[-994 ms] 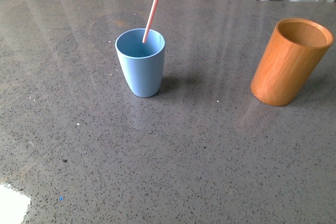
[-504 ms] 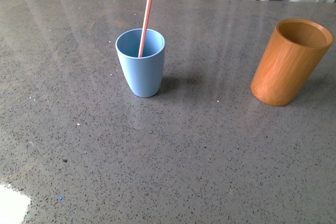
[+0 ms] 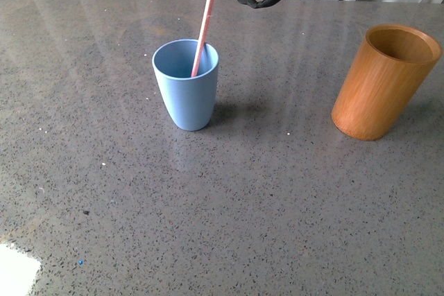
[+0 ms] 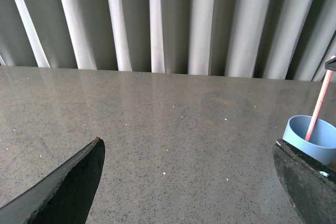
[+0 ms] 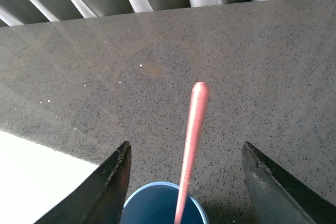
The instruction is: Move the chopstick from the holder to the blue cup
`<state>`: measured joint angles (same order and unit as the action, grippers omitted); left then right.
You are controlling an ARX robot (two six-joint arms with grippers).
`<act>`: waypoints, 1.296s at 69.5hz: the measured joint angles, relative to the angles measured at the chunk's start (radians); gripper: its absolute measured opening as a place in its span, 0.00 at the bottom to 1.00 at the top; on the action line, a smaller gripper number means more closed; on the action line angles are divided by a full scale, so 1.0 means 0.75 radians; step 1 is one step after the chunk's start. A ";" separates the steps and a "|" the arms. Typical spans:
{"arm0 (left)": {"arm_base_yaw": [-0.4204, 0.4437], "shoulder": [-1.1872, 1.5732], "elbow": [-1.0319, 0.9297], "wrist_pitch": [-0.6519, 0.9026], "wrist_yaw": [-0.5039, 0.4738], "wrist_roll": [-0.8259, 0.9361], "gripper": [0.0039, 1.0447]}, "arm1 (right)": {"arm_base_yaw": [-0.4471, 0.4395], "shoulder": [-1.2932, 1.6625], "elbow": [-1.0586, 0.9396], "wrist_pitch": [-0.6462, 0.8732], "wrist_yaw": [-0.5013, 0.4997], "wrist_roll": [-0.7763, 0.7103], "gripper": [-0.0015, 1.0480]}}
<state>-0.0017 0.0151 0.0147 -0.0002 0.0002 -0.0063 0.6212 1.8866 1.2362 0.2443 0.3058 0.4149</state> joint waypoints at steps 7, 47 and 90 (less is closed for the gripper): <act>0.000 0.001 0.000 0.000 0.000 0.000 0.92 | -0.026 -0.085 -0.041 0.014 -0.019 0.004 0.82; 0.000 0.001 0.000 0.000 0.000 0.000 0.92 | -0.405 -1.011 -0.707 0.199 -0.022 -0.343 0.80; 0.000 0.001 0.000 0.000 0.000 0.000 0.92 | -0.678 -1.507 -1.397 0.421 -0.263 -0.548 0.02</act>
<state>-0.0017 0.0154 0.0147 -0.0002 0.0002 -0.0063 0.1127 0.7567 0.1886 0.5598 0.1081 0.0040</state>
